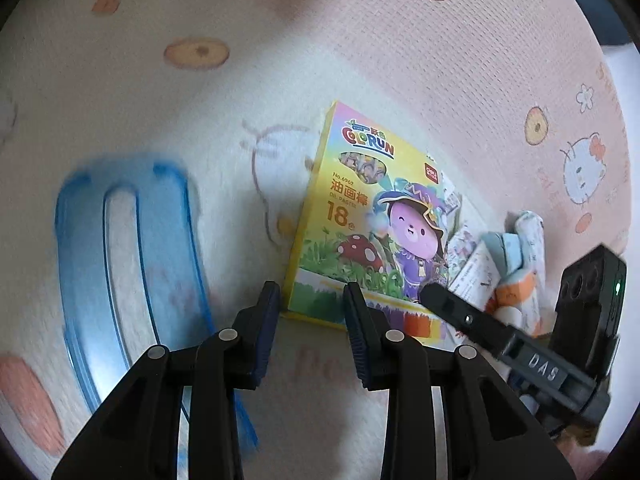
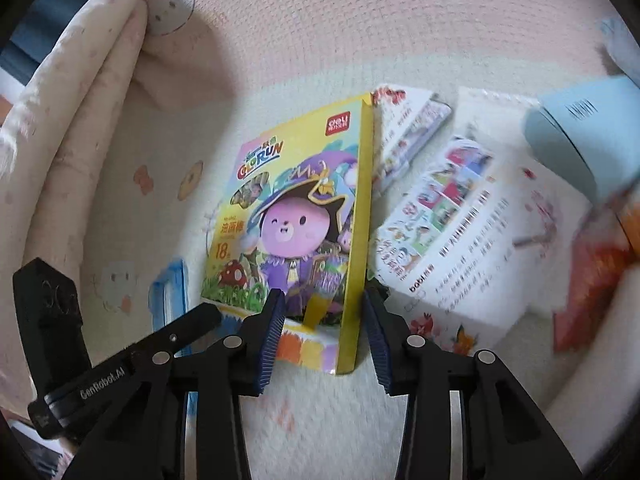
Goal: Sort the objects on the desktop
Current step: 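Move both tools toward the yellow COLORUN pastel box on the mat, then close the left gripper on the yellow pastel box while the right gripper also clamps it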
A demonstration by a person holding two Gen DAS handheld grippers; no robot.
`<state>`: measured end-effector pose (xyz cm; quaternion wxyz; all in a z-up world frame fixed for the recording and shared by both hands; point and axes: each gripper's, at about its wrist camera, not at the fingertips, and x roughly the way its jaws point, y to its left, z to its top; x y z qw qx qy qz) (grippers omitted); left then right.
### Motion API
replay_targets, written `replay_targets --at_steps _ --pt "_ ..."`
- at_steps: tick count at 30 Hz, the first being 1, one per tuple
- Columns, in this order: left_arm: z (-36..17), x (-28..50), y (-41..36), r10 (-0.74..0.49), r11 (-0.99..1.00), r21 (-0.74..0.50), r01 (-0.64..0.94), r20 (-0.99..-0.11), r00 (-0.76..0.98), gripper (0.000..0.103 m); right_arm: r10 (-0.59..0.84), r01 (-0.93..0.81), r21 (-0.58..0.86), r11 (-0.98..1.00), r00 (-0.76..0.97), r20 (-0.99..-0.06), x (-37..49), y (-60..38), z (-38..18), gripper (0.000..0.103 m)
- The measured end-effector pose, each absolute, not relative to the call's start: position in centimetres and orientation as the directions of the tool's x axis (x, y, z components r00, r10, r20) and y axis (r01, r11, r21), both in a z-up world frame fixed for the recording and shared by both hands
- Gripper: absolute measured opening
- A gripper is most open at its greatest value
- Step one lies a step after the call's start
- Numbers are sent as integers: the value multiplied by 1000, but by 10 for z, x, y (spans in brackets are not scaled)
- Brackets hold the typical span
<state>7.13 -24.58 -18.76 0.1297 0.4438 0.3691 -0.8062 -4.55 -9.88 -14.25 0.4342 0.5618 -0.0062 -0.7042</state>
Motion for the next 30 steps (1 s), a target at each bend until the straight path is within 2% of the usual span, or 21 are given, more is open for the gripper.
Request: replay_targets --at_steps 12,22,24,26,30 --pt "-184 95 -201 220 -709 -521 476 -804 -553 36 -592 583 489 -648 17 -806 -21 -29 -136 37" --pt "-171 92 -197 197 -729 -480 488 -830 -522 38 -580 614 475 -630 35 -814 -23 -24 -136 37" --pt "-166 92 -203 164 -730 -462 504 -834 -528 42 -606 594 504 -626 36 -795 -29 -21 -134 37" --pt "-163 90 -206 167 -719 -478 504 -823 -543 58 -614 572 512 -641 19 -789 -36 -20 -131 37" --pt "-166 78 -213 212 -685 -532 498 -799 -562 61 -617 557 516 -651 8 -787 -46 -27 -130 38"
